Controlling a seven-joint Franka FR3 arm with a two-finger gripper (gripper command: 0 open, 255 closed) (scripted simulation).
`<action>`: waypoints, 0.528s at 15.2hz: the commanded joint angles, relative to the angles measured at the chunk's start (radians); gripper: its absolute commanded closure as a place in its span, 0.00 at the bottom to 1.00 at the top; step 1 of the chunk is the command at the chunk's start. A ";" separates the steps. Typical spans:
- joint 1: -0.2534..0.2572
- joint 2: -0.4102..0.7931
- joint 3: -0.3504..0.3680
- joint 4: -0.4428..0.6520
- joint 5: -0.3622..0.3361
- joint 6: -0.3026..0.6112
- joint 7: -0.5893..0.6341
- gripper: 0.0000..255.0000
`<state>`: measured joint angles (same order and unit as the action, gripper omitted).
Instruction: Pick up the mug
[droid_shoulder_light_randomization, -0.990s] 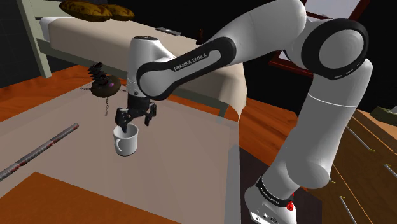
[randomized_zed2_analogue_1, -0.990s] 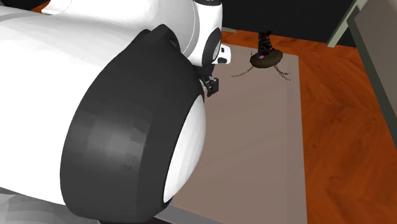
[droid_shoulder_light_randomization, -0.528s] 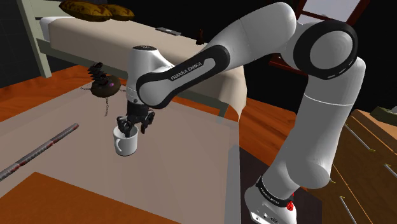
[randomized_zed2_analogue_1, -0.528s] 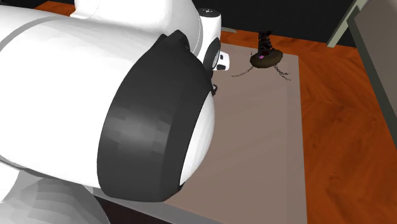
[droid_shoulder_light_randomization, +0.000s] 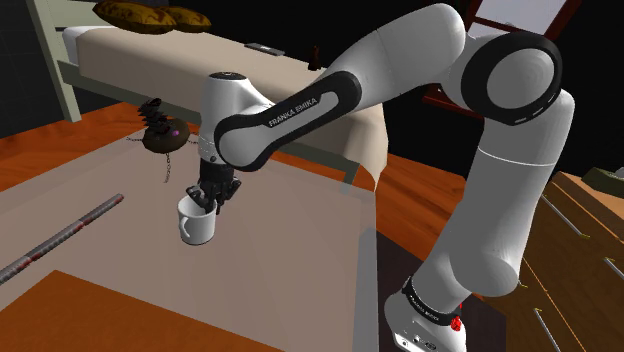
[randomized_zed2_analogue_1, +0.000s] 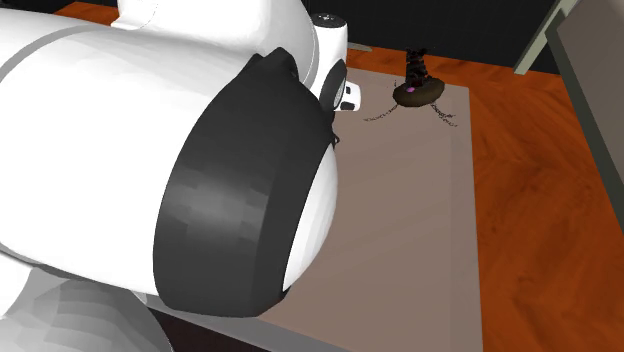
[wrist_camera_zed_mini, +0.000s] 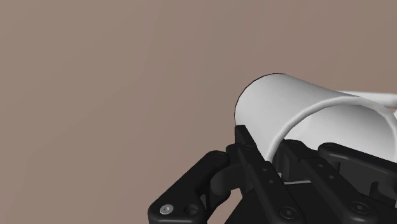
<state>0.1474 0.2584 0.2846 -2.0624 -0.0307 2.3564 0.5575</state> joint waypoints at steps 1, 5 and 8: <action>0.000 0.001 0.000 0.001 0.000 0.000 0.000 1.00; -0.004 -0.031 0.004 0.017 0.012 -0.047 -0.007 1.00; -0.006 -0.054 0.006 0.032 0.020 -0.083 -0.011 1.00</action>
<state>0.1426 0.2137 0.2901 -2.0354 -0.0143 2.2866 0.5490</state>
